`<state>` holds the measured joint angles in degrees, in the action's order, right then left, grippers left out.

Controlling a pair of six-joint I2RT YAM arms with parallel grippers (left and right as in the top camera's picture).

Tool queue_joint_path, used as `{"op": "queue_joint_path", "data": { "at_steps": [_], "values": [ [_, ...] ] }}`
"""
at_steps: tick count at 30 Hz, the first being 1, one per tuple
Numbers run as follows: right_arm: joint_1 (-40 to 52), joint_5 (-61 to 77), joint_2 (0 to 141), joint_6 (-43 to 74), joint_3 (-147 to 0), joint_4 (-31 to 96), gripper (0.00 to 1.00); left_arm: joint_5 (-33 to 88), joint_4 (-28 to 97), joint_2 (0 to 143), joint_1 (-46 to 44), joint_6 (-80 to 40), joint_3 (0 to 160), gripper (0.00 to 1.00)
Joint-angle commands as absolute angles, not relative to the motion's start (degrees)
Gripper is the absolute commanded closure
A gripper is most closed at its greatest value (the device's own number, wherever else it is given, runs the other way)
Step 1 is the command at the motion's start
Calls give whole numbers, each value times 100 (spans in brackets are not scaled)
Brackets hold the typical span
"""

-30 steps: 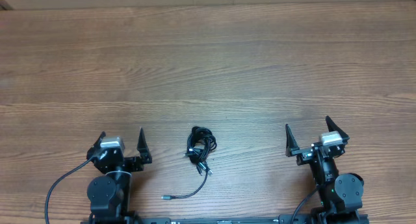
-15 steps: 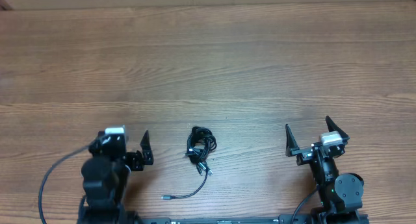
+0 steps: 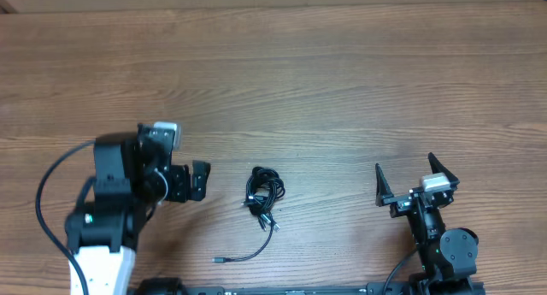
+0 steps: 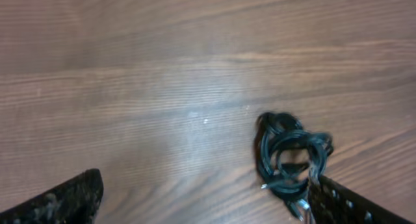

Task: Untangle cables
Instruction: 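Move the left gripper over the tangled black cable bundle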

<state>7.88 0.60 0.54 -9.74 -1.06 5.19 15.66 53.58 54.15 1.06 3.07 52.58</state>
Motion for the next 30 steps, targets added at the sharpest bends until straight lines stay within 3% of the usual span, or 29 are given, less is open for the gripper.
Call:
{"op": "queue_joint_path", "data": {
  "at_steps": [1, 12, 18, 30],
  "values": [
    [764, 14, 16, -996, -47, 484, 0, 1806, 5933, 6010, -141, 703, 6108, 0],
    [764, 14, 16, -996, -47, 484, 0, 1660, 6403, 7367, -1664, 932, 6941, 0],
    [764, 14, 16, -996, -47, 484, 0, 1660, 6099, 7811, -1894, 526, 6938, 0],
    [764, 14, 16, -996, -47, 484, 0, 1730, 5894, 8663, -2034, -1389, 6938, 0]
  ]
}}
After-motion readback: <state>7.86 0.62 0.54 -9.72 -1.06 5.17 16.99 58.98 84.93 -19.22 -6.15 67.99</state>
